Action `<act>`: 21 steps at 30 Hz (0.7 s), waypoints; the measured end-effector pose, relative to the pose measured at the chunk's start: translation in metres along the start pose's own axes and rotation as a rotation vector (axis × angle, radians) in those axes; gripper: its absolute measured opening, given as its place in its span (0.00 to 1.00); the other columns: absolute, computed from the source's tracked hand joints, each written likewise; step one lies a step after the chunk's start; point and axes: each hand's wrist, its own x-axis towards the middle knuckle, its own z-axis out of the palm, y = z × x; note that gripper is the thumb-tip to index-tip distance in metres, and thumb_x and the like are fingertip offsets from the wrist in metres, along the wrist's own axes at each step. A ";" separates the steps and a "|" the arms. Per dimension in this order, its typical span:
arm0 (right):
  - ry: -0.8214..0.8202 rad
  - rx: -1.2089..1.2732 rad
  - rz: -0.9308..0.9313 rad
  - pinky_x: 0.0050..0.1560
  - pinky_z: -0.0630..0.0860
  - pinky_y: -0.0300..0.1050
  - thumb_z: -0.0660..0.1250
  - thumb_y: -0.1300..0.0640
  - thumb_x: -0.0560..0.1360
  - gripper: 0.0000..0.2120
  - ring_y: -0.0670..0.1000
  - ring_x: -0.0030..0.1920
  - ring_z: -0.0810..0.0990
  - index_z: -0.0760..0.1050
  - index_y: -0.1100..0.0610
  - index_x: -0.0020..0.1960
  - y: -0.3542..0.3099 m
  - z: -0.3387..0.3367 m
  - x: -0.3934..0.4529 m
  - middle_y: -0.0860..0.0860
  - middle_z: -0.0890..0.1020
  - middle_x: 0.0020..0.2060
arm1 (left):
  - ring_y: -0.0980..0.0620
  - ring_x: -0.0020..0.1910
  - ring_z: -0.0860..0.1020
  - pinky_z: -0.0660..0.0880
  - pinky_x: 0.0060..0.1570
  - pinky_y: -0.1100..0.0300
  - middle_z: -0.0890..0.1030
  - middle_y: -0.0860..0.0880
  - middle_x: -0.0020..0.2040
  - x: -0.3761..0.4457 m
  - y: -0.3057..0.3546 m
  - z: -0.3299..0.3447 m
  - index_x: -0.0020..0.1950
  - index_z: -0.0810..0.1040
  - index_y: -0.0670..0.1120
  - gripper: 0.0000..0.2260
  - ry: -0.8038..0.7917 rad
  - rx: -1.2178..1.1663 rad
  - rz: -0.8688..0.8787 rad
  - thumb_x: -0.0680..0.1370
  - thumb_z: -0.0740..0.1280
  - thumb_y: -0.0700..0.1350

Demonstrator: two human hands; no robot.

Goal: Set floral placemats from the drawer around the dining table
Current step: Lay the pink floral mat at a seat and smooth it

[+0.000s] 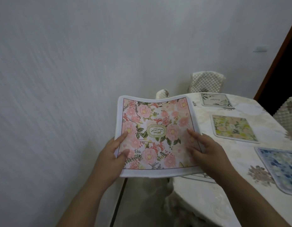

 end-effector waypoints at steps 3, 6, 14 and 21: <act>0.008 0.018 -0.005 0.63 0.77 0.56 0.70 0.57 0.77 0.26 0.48 0.59 0.77 0.71 0.42 0.73 -0.011 0.030 0.006 0.38 0.76 0.55 | 0.78 0.59 0.70 0.68 0.50 0.83 0.73 0.66 0.66 0.019 -0.013 -0.027 0.73 0.72 0.63 0.22 -0.003 0.064 0.025 0.82 0.68 0.44; 0.026 0.025 0.023 0.63 0.77 0.57 0.70 0.56 0.78 0.26 0.49 0.60 0.76 0.71 0.42 0.73 -0.019 0.048 0.014 0.35 0.75 0.55 | 0.77 0.58 0.70 0.64 0.49 0.86 0.72 0.64 0.67 0.036 -0.019 -0.042 0.74 0.72 0.62 0.23 -0.018 0.096 0.031 0.82 0.68 0.44; 0.051 -0.016 0.101 0.64 0.76 0.58 0.70 0.54 0.78 0.26 0.50 0.62 0.75 0.70 0.40 0.73 -0.016 0.072 0.063 0.43 0.75 0.58 | 0.66 0.63 0.69 0.63 0.57 0.82 0.70 0.63 0.67 0.100 -0.032 -0.048 0.75 0.71 0.60 0.23 -0.069 0.174 0.090 0.82 0.67 0.44; 0.092 0.093 0.111 0.65 0.76 0.58 0.72 0.55 0.77 0.26 0.50 0.64 0.76 0.72 0.41 0.71 0.006 0.090 0.151 0.37 0.76 0.57 | 0.76 0.56 0.70 0.61 0.47 0.87 0.70 0.65 0.64 0.195 -0.034 -0.026 0.75 0.70 0.59 0.23 -0.080 0.204 0.115 0.82 0.67 0.42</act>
